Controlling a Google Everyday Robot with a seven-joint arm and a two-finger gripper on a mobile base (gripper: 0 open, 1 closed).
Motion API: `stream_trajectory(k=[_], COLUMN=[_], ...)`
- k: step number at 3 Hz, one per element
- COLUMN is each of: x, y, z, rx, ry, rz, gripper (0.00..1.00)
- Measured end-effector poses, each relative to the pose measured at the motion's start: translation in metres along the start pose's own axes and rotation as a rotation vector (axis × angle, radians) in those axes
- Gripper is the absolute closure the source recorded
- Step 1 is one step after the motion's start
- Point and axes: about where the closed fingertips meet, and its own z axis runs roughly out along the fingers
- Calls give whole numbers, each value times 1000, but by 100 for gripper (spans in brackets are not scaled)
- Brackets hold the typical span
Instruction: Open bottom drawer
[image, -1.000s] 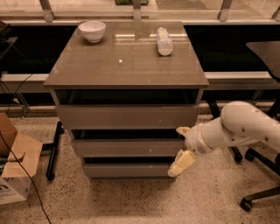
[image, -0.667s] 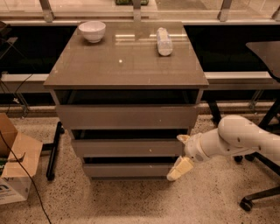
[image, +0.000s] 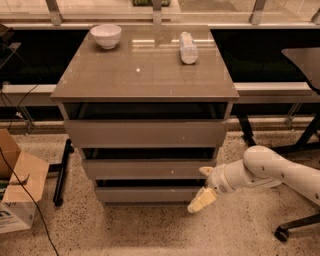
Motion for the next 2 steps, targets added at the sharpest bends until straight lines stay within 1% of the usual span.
stream_trajectory(k=[1, 2], x=[10, 29], y=[-1, -10], z=[24, 61], rx=[6, 28], ry=[42, 64], rz=[52, 111], gripper=[0, 0])
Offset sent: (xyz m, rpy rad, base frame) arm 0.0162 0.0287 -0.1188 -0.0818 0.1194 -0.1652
